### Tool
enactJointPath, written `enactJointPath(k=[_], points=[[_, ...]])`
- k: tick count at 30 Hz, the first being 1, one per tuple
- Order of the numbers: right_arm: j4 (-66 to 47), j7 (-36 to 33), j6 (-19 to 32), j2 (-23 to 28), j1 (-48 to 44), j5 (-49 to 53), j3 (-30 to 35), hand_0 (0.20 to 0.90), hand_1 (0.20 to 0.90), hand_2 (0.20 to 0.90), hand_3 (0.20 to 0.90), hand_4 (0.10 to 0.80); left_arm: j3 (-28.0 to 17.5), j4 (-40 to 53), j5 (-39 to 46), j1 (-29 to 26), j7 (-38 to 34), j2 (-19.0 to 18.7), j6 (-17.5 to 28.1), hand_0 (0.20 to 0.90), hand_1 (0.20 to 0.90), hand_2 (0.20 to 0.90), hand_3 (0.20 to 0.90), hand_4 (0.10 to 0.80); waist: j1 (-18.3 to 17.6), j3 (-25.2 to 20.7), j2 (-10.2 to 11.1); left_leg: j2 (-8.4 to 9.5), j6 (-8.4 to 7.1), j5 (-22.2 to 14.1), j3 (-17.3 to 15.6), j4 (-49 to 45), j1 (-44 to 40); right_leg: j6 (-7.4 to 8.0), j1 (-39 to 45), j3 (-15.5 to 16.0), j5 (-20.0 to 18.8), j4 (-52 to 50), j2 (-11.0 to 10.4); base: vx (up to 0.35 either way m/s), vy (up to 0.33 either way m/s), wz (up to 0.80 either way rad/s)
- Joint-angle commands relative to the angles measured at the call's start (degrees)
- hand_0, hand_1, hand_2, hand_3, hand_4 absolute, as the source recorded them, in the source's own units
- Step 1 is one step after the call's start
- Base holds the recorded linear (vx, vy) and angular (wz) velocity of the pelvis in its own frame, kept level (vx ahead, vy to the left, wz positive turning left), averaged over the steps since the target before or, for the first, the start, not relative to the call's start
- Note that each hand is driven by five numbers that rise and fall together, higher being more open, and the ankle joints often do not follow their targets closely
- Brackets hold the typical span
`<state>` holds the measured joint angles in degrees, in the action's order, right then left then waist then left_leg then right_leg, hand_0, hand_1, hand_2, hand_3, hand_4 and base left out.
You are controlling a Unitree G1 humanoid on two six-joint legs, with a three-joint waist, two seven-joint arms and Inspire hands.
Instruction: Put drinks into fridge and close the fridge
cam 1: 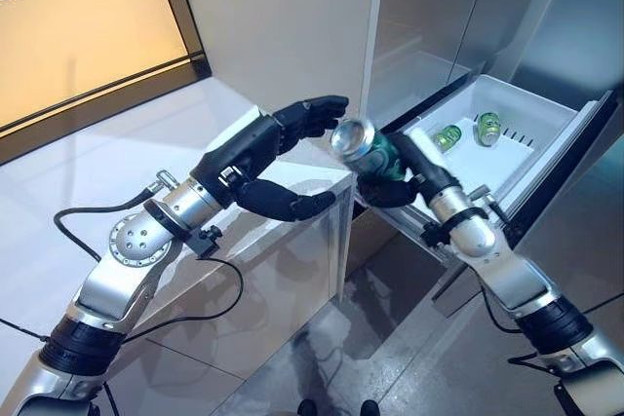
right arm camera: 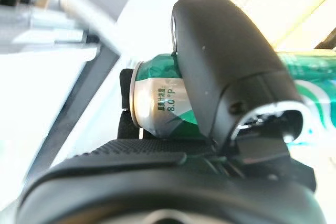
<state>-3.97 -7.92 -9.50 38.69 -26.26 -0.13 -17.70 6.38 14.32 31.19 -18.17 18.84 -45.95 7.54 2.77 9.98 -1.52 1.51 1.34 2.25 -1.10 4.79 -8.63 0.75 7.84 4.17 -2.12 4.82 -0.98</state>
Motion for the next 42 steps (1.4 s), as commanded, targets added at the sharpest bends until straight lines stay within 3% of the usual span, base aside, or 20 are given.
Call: enactJointPath(k=[1, 12, 15, 20, 21, 23, 25, 29, 32, 38, 42], points=[[-5.53, -7.77, 9.64, 4.10, -7.41, -3.09, 11.02, 0.300, 0.300, 0.300, 0.200, 0.100, -4.69, -1.17, 7.24, -3.71, -3.13, 0.93, 5.53, 0.900, 0.900, 0.900, 0.900, 0.800, -1.26, -6.26, 1.01, 1.57, 0.37, -5.14, -0.37, -1.46, -1.24, 2.20, -0.03, 0.65, 5.40, -5.16, 1.61, 0.000, 0.000, 0.00], [1.42, -11.15, 8.16, 7.87, -7.28, -4.32, 14.40, 0.300, 0.300, 0.300, 0.200, 0.100, -3.24, -2.85, 13.53, -3.51, -0.49, 3.23, 3.35, 0.900, 0.900, 0.900, 0.900, 0.800, -1.70, -5.92, 1.77, 1.19, 0.08, -4.86, -0.25, -1.19, -1.34, 2.01, -0.05, 0.62, 5.45, -5.42, 1.97, -0.001, -0.006, 0.00], [4.24, -11.83, 7.39, 8.96, -9.22, -4.10, 13.67, 0.300, 0.300, 0.300, 0.200, 0.100, -0.69, -3.89, 18.61, -4.14, 2.97, 5.21, -1.15, 0.900, 0.900, 0.900, 0.900, 0.800, -1.71, -5.65, 1.87, 1.14, -0.06, -4.93, -0.17, -1.55, -1.31, 1.98, -0.05, 0.78, 5.43, -5.62, 2.01, 0.000, 0.000, 0.00], [10.26, -11.76, 4.78, 11.78, -13.74, 0.30, 11.30, 0.300, 0.300, 0.300, 0.200, 0.100, 7.61, -5.95, 24.23, -2.98, 11.67, 10.97, -10.19, 0.900, 0.900, 0.900, 0.900, 0.800, -1.54, -5.36, 2.06, 1.04, -0.24, -4.80, 0.10, -1.53, -1.34, 2.07, 0.21, 1.29, 5.18, -5.31, 1.99, 0.006, -0.005, 0.00], [10.36, -11.78, 4.83, 11.84, -13.84, 0.34, 11.21, 0.300, 0.300, 0.300, 0.200, 0.100, 7.59, -5.98, 24.22, -2.99, 11.70, 11.03, -10.19, 0.900, 0.900, 0.900, 0.900, 0.800, -1.55, -5.36, 2.01, 1.04, -0.24, -4.80, 0.10, -1.52, -1.35, 2.07, 0.22, 1.30, 5.17, -5.30, 1.99, 0.000, 0.000, 0.00], [15.06, -11.74, 4.20, 13.82, -17.33, 2.12, 9.42, 0.300, 0.300, 0.300, 0.200, 0.100, 12.86, -6.45, 26.64, -0.32, 17.81, 15.77, -16.45, 0.900, 0.900, 0.900, 0.900, 0.800, -1.21, -5.32, 2.15, 1.04, -0.37, -4.74, 0.31, -1.46, -1.18, 2.12, 0.18, 1.62, 4.97, -5.06, 1.90, 0.043, -0.016, 0.01], [19.15, -11.46, 3.93, 15.31, -20.34, 2.98, 7.53, 0.300, 0.300, 0.300, 0.200, 0.100, 17.01, -6.23, 27.65, 1.58, 20.23, 18.17, -18.68, 0.900, 0.900, 0.900, 0.900, 0.800, -0.84, -5.31, 2.11, 1.07, -0.41, -4.64, 0.48, -1.60, -0.80, 2.12, 0.06, 1.85, 4.79, -4.98, 1.83, 0.041, -0.018, 0.01], [27.95, -10.21, 4.54, 17.24, -24.79, 3.57, 4.05, 0.300, 0.300, 0.300, 0.200, 0.100, 23.70, -5.55, 31.44, 5.07, 21.67, 22.56, -24.55, 0.900, 0.900, 0.900, 0.900, 0.800, -0.21, -4.71, 2.30, 1.12, -0.39, -5.02, 0.92, -1.78, -0.83, 2.24, 0.42, 2.45, 5.30, -5.13, 1.54, 0.055, -0.017, 0.02], [34.60, -9.16, 5.15, 17.68, -27.65, 2.98, 1.18, 0.300, 0.300, 0.300, 0.200, 0.100, 27.17, -7.67, 33.54, 7.90, 18.57, 25.67, -30.45, 0.900, 0.900, 0.900, 0.900, 0.800, 0.55, -3.97, 2.80, 1.32, -0.41, -5.06, 1.20, -2.38, -0.28, 2.11, 0.20, 3.36, 5.25, -5.50, 1.25, 0.034, -0.042, 0.06], [39.78, -5.97, 3.85, 19.13, -32.21, 2.04, -2.62, 0.300, 0.300, 0.300, 0.200, 0.100, 31.74, -13.82, 18.84, 10.98, 16.07, 23.39, -29.08, 0.900, 0.900, 0.900, 0.900, 0.800, 1.74, -2.33, 3.31, 1.29, -0.42, -4.91, 1.47, -3.88, 1.54, 1.94, -0.79, 4.46, 5.23, -6.37, 0.88, 0.013, -0.042, 0.13], [42.64, -4.53, 3.57, 20.21, -35.27, 3.83, -5.76, 0.300, 0.300, 0.300, 0.200, 0.100, 34.58, -23.49, 3.83, 12.98, 12.15, 19.72, -18.61, 0.900, 0.900, 0.900, 0.900, 0.800, 2.68, -0.44, 3.03, 1.21, -0.21, -4.55, 1.83, -5.09, 3.64, 1.73, -2.47, 4.71, 5.21, -7.27, 0.97, 0.006, -0.030, 0.11]])
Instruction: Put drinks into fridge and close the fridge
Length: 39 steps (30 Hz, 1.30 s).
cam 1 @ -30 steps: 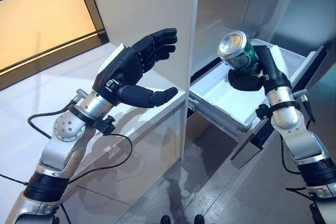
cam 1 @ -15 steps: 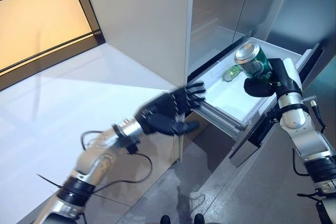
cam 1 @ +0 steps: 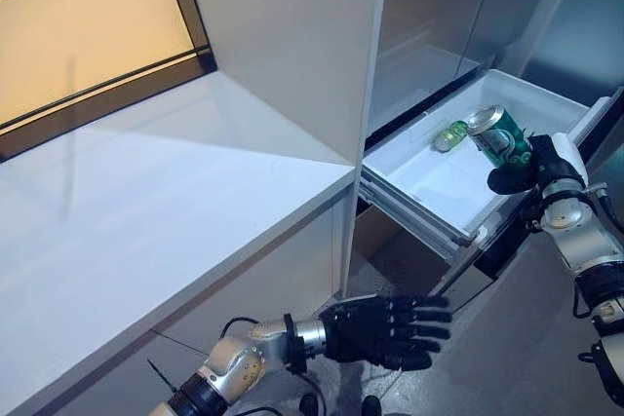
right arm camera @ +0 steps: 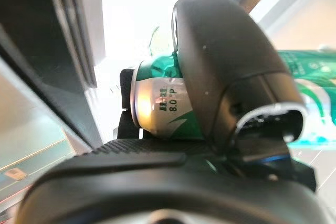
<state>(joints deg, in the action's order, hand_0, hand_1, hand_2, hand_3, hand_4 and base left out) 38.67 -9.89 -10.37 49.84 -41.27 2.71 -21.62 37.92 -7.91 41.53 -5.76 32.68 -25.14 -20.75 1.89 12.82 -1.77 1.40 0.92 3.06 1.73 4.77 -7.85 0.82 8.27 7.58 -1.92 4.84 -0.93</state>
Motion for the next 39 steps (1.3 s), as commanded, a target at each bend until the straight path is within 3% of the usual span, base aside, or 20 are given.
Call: enactJointPath(k=[1, 5, 8, 13, 25, 30, 39], points=[[0.35, -2.41, 4.52, 9.17, -20.67, 1.08, -2.22, 0.300, 0.300, 0.300, 0.200, 0.100, 3.13, -3.20, -8.42, 0.73, -3.44, -1.48, 11.14, 0.900, 0.900, 0.900, 0.900, 0.800, 3.71, -2.92, 3.20, 1.30, 0.25, -5.34, -0.98, -5.33, 3.27, 1.59, -3.17, 1.37, 5.05, -7.44, 0.93, 0.009, -0.035, 0.07], [0.64, -3.04, 2.99, 9.47, -23.05, 0.73, -3.90, 0.300, 0.300, 0.300, 0.200, 0.100, 0.47, -17.20, -16.28, 0.32, -11.06, -2.86, 16.40, 0.900, 0.900, 0.900, 0.900, 0.800, 4.39, -0.76, 3.22, 1.34, 0.28, -5.29, -0.82, -6.84, 5.54, 1.12, -4.75, 1.73, 5.25, -8.38, 0.91, -0.017, -0.031, 0.07], [0.42, -2.10, -0.79, 10.11, -24.05, -1.42, -4.56, 0.300, 0.300, 0.300, 0.200, 0.100, -5.88, -30.27, -24.31, 1.89, -14.14, -2.91, 19.21, 0.900, 0.900, 0.900, 0.900, 0.800, 5.27, 0.77, 3.21, 1.42, 0.28, -4.93, -0.25, -7.56, 6.86, 0.71, -5.63, 1.97, 5.40, -9.03, 1.01, 0.024, -0.023, 0.12], [3.90, 4.49, -8.65, 10.73, -24.97, -5.60, -6.62, 0.300, 0.300, 0.300, 0.200, 0.100, -14.45, -41.57, -29.82, 2.99, -17.11, -2.50, 20.60, 0.900, 0.900, 0.900, 0.900, 0.800, 6.65, 2.28, 3.03, 1.51, 0.17, -4.80, 0.67, -8.39, 8.18, 0.13, -6.62, 2.84, 6.00, -10.14, 0.83, 0.050, -0.006, 0.10], [16.10, 15.88, -14.85, 9.73, -26.80, -8.39, -8.12, 0.300, 0.300, 0.300, 0.200, 0.100, -18.77, -41.13, -26.44, 3.62, -15.54, -3.09, 23.75, 0.900, 0.900, 0.900, 0.900, 0.800, 9.47, 8.08, 0.57, 2.70, 0.54, -4.70, 2.52, -11.91, 14.32, -0.99, -11.89, 4.49, 6.41, -13.24, 0.04, -0.045, 0.012, 0.12], [20.42, 18.93, -15.02, 9.68, -25.54, -9.74, -7.08, 0.300, 0.300, 0.300, 0.200, 0.100, -17.99, -39.70, -27.02, 4.12, -14.84, -3.56, 25.74, 0.900, 0.900, 0.900, 0.900, 0.800, 9.75, 9.39, -0.07, 2.86, 0.80, -4.60, 2.95, -12.89, 15.53, -1.25, -13.39, 4.50, 6.52, -14.85, -0.12, -0.005, -0.001, 0.03], [23.36, 21.69, -13.85, 8.50, -22.31, -12.30, -5.63, 0.300, 0.300, 0.300, 0.200, 0.100, -18.33, -39.10, -25.65, 2.95, -15.52, -4.07, 24.80, 0.900, 0.900, 0.900, 0.900, 0.800, 9.19, 10.89, -0.55, 3.09, 1.25, -4.73, 2.80, -14.39, 16.39, -1.22, -15.18, 3.92, 6.54, -17.38, -0.71, 0.000, 0.000, 0.00]])
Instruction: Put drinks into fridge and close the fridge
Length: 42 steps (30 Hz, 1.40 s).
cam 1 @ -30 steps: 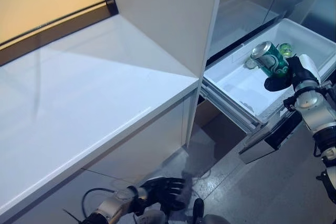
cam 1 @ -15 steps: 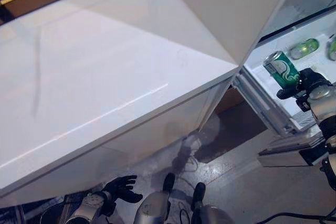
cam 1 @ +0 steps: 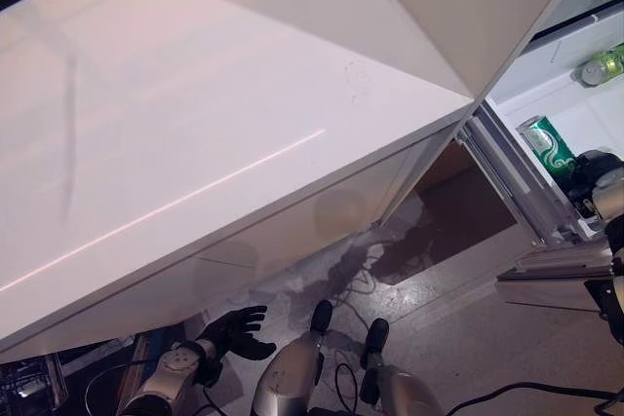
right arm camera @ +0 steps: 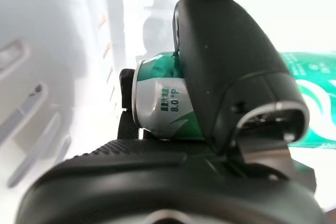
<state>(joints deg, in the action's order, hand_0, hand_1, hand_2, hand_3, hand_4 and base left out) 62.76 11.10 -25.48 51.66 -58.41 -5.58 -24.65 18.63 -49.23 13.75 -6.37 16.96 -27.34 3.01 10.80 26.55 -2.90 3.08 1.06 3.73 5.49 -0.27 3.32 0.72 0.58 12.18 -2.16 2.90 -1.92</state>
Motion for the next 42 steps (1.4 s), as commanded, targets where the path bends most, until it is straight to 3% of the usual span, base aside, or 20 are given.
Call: enactJointPath(k=[1, 2, 10, 15, 18, 22, 30, 35, 42], points=[[-0.68, 0.85, 1.26, 6.50, -4.82, -4.22, -2.49, 0.479, 0.479, 0.479, 0.409, 0.309, 0.92, 2.16, 2.13, 3.48, 0.20, -1.84, 0.99, 0.900, 0.900, 0.900, 0.900, 0.800, 0.20, -2.71, 0.57, 1.39, 1.15, -5.40, -1.07, -9.40, 5.26, -1.09, -7.61, -0.76, 6.74, -15.57, 0.28, 0.000, 0.000, 0.00], [-0.57, 0.70, 1.29, 6.27, -4.49, -4.49, -2.38, 0.900, 0.900, 0.900, 0.900, 0.800, 0.81, 2.26, 1.97, 3.40, 0.42, -1.86, 0.84, 0.900, 0.900, 0.900, 0.900, 0.800, 0.14, -2.62, 0.54, 1.38, 1.21, -5.37, -1.21, -9.46, 5.38, -1.04, -7.83, -0.90, 6.64, -15.67, 0.24, 0.000, 0.000, 0.00], [-5.94, -6.59, 5.14, 6.50, -2.84, -2.10, -1.44, 0.900, 0.900, 0.900, 0.900, 0.800, 0.33, 2.30, 1.87, 3.14, 0.51, -1.70, 0.05, 0.900, 0.900, 0.900, 0.900, 0.800, -1.33, -2.31, 0.83, 1.01, 1.54, -5.62, -2.78, -8.88, 4.61, -0.45, -8.11, -2.19, 6.01, -15.60, 0.34, -0.019, 0.011, -0.05], [-17.81, -12.91, 9.08, 8.23, -0.65, 3.50, 1.14, 0.900, 0.900, 0.900, 0.900, 0.800, -1.03, 2.13, 0.68, 4.07, 1.29, -1.15, 0.23, 0.900, 0.900, 0.900, 0.900, 0.800, -2.91, -3.32, 1.71, 0.81, 1.68, -6.21, -3.87, -8.06, 2.96, -0.04, -7.25, -3.23, 5.96, -15.13, 0.55, -0.002, 0.015, -0.14], [-25.98, -16.07, 12.75, 10.03, 3.64, 8.83, 6.25, 0.900, 0.900, 0.900, 0.900, 0.800, -1.92, 2.32, -0.75, 5.71, 1.46, -0.38, 0.89, 0.900, 0.900, 0.900, 0.900, 0.800, -4.34, -4.78, 2.44, 0.74, 1.78, -6.77, -4.49, -7.16, 1.34, 0.25, -5.99, -4.22, 6.07, -14.25, 0.83, 0.026, 0.036, -0.19], [-39.42, -24.81, 21.70, 10.20, 13.73, 15.11, 19.31, 0.900, 0.900, 0.900, 0.900, 0.800, -3.51, 0.41, -2.88, 7.20, 1.36, 1.41, 2.05, 0.900, 0.900, 0.900, 0.900, 0.800, -7.00, -7.88, 3.62, 0.68, 2.02, -7.88, -5.30, -6.11, -1.33, 0.80, -4.05, -5.94, 6.43, -13.23, 1.21, 0.058, 0.020, -0.22], [-48.44, -37.81, 30.51, 2.94, 28.02, 27.33, 35.62, 0.900, 0.900, 0.900, 0.900, 0.800, -3.20, -3.83, -5.53, 7.18, 0.87, 4.20, 2.72, 0.900, 0.900, 0.900, 0.900, 0.800, -9.88, -13.59, 4.02, 0.42, 2.04, -9.47, -7.41, -4.63, -4.84, 1.90, -1.60, -7.92, 6.81, -11.59, 1.15, 0.030, 0.010, -0.21], [-46.12, -39.12, 34.00, -4.31, 32.17, 44.57, 40.04, 0.900, 0.900, 0.900, 0.900, 0.800, -2.22, -5.05, -5.15, 6.77, 0.21, 5.28, 1.28, 0.900, 0.900, 0.900, 0.900, 0.800, -10.48, -15.86, 3.76, -0.03, 1.98, -10.43, -8.95, -4.44, -6.77, 2.32, -0.13, -7.96, 7.22, -11.35, 0.57, 0.046, -0.010, -0.20], [-42.62, -39.17, 36.94, -9.96, 34.25, 48.79, 40.29, 0.900, 0.900, 0.900, 0.900, 0.800, -1.62, -5.17, -3.25, 6.69, -0.61, 6.09, -0.45, 0.900, 0.900, 0.900, 0.900, 0.800, -9.70, -15.24, 3.31, -0.03, 2.67, -12.63, -8.70, -9.14, -6.32, 1.72, -0.26, -6.80, 8.89, -15.44, -0.83, 0.037, -0.012, -0.03]])
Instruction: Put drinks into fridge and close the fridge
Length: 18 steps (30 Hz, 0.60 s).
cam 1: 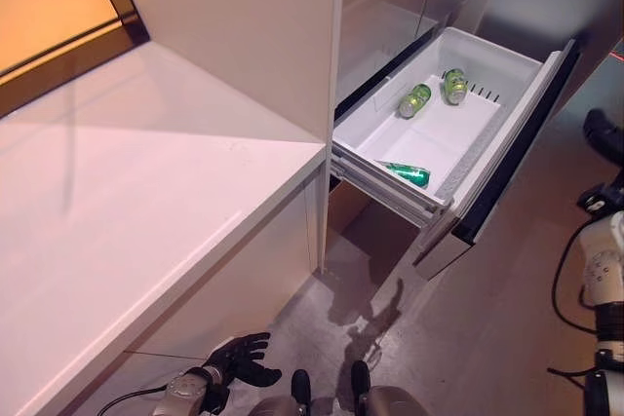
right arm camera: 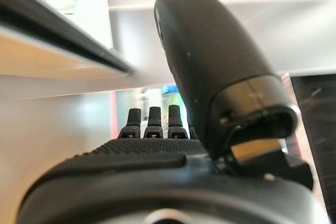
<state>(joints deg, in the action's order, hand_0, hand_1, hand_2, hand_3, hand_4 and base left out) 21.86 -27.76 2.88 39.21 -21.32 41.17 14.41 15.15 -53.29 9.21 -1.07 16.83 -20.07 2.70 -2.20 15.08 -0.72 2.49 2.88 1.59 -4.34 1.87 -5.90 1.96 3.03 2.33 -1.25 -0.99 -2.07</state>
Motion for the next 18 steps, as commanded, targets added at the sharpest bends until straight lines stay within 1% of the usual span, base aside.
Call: enactJointPath(k=[1, 4, 5, 6, 7, 8, 10, 11, 12, 14, 15, 16, 18], points=[[-1.25, -0.16, 9.17, 2.05, -2.74, 2.82, 1.20, 0.900, 0.900, 0.900, 0.900, 0.800, 1.75, -0.90, 1.53, 1.43, -0.58, -1.10, -0.38, 0.900, 0.900, 0.900, 0.900, 0.800, 3.56, -3.23, 1.15, 0.63, 1.02, -10.92, 1.31, -12.58, 3.51, 0.29, -3.09, 3.31, 8.19, -12.44, -0.94, 0.000, 0.000, 0.00], [-0.06, -0.37, 11.02, 1.68, -3.77, 5.57, 0.71, 0.900, 0.900, 0.900, 0.900, 0.800, 2.14, 0.10, 2.69, 1.27, -1.45, -1.19, -0.48, 0.900, 0.900, 0.900, 0.900, 0.800, 4.47, -0.46, 1.36, 0.71, 1.48, -12.80, 1.42, -18.77, 7.23, -0.49, -5.32, 4.10, 8.90, -16.09, -1.96, -0.106, 0.004, 0.06], [0.69, -0.86, 11.78, 1.79, -5.12, 6.64, 0.27, 0.900, 0.900, 0.900, 0.900, 0.800, 2.31, 0.40, 3.29, 0.70, -2.03, -1.39, -0.20, 0.900, 0.900, 0.900, 0.900, 0.800, 4.81, 1.43, 1.43, 0.67, 1.81, -13.79, 1.27, -22.51, 9.77, -1.05, -7.23, 4.55, 9.43, -19.13, -2.45, -0.212, 0.020, 0.06], [1.17, -1.01, 12.13, 1.83, -5.87, 7.49, 0.01, 0.900, 0.900, 0.900, 0.900, 0.800, 2.35, 0.46, 3.45, 0.33, -2.27, -1.44, -0.13, 0.900, 0.900, 0.900, 0.900, 0.800, 4.87, 2.00, 1.41, 0.63, 1.94, -14.46, 1.22, -24.41, 11.35, -1.24, -8.54, 4.69, 9.86, -20.72, -2.63, -0.299, 0.043, 0.07], [2.09, -0.99, 12.95, 1.71, -7.11, 9.20, -0.37, 0.900, 0.900, 0.900, 0.900, 0.800, 2.49, 0.96, 4.12, -0.37, -3.05, -1.64, -0.18, 0.900, 0.900, 0.900, 0.900, 0.800, 5.20, 3.73, 1.30, 0.62, 2.44, -15.21, 1.24, -27.64, 14.01, -1.99, -10.82, 5.12, 10.55, -24.28, -2.79, -0.205, 0.042, 0.11], [2.66, -0.87, 13.24, 1.54, -7.55, 9.45, -0.50, 0.900, 0.900, 0.900, 0.900, 0.800, 2.46, 1.07, 4.25, -0.62, -3.22, -1.65, -0.19, 0.900, 0.900, 0.900, 0.900, 0.800, 5.34, 4.24, 1.26, 0.63, 2.66, -15.66, 1.26, -28.96, 15.02, -2.25, -11.76, 5.31, 10.97, -25.75, -2.87, -0.196, 0.052, 0.10], [4.31, -0.40, 12.73, 1.53, -8.94, 10.17, -1.04, 0.900, 0.900, 0.900, 0.900, 0.800, 2.22, 1.64, 5.23, -1.12, -4.14, -1.70, -0.49, 0.900, 0.900, 0.900, 0.900, 0.800, 5.85, 5.81, 1.16, 0.85, 3.33, -17.11, 1.30, -33.16, 18.10, -3.17, -14.71, 5.82, 12.47, -30.48, -3.17, -0.111, 0.070, 0.14], [5.80, 0.42, 11.94, 1.83, -10.15, 11.16, -1.80, 0.900, 0.900, 0.900, 0.900, 0.800, 2.33, 1.89, 6.19, -1.50, -5.13, -1.75, -0.73, 0.900, 0.900, 0.900, 0.900, 0.800, 6.24, 6.98, 1.04, 1.19, 3.71, -18.70, 1.25, -36.93, 20.33, -3.76, -16.79, 5.97, 14.12, -34.40, -3.50, -0.071, 0.073, 0.18], [6.03, 0.65, 11.90, 1.92, -10.34, 11.37, -1.90, 0.900, 0.900, 0.900, 0.900, 0.800, 2.29, 1.86, 6.23, -1.58, -5.18, -1.72, -0.71, 0.900, 0.900, 0.900, 0.900, 0.800, 6.26, 7.05, 1.02, 1.23, 3.75, -18.91, 1.24, -37.49, 20.74, -3.82, -17.18, 5.97, 14.35, -34.98, -3.57, -0.049, 0.061, 0.17], [7.34, 3.45, 10.51, 2.35, -11.42, 14.71, -2.71, 0.900, 0.900, 0.900, 0.900, 0.800, 1.92, 1.53, 7.08, -2.08, -5.85, -1.79, -0.61, 0.900, 0.900, 0.900, 0.900, 0.800, 6.59, 7.89, 0.94, 1.76, 4.00, -19.57, 1.38, -40.17, 22.89, -4.33, -19.26, 6.03, 15.06, -37.64, -3.93, -0.052, 0.052, 0.09], [7.34, 3.45, 10.51, 2.35, -11.42, 14.71, -2.71, 0.900, 0.900, 0.900, 0.900, 0.800, 1.92, 1.53, 7.08, -2.08, -5.85, -1.79, -0.61, 0.900, 0.900, 0.900, 0.900, 0.800, 6.59, 7.89, 0.94, 1.76, 4.00, -19.57, 1.38, -40.17, 22.89, -4.33, -19.26, 6.03, 15.06, -37.64, -3.93, -0.101, 0.083, 0.04], [9.24, 6.70, 9.95, 2.44, -12.49, 18.32, -3.39, 0.900, 0.900, 0.900, 0.900, 0.800, 1.47, 1.04, 8.47, -2.68, -6.56, -1.79, -0.20, 0.900, 0.900, 0.900, 0.900, 0.800, 6.91, 8.84, 0.69, 2.31, 4.49, -19.96, 1.50, -42.43, 25.03, -4.90, -21.94, 6.17, 15.80, -40.94, -4.27, -0.082, 0.073, 0.03], [10.84, 10.43, 8.48, 2.50, -13.39, 20.25, -4.19, 0.900, 0.900, 0.900, 0.900, 0.800, 0.51, 1.15, 10.24, -2.99, -7.49, -1.68, -0.24, 0.900, 0.900, 0.900, 0.900, 0.800, 7.25, 9.54, 0.49, 2.79, 4.79, -20.37, 1.53, -44.27, 26.76, -5.33, -24.22, 6.26, 16.61, -43.68, -4.60, -0.076, 0.081, -0.02]])
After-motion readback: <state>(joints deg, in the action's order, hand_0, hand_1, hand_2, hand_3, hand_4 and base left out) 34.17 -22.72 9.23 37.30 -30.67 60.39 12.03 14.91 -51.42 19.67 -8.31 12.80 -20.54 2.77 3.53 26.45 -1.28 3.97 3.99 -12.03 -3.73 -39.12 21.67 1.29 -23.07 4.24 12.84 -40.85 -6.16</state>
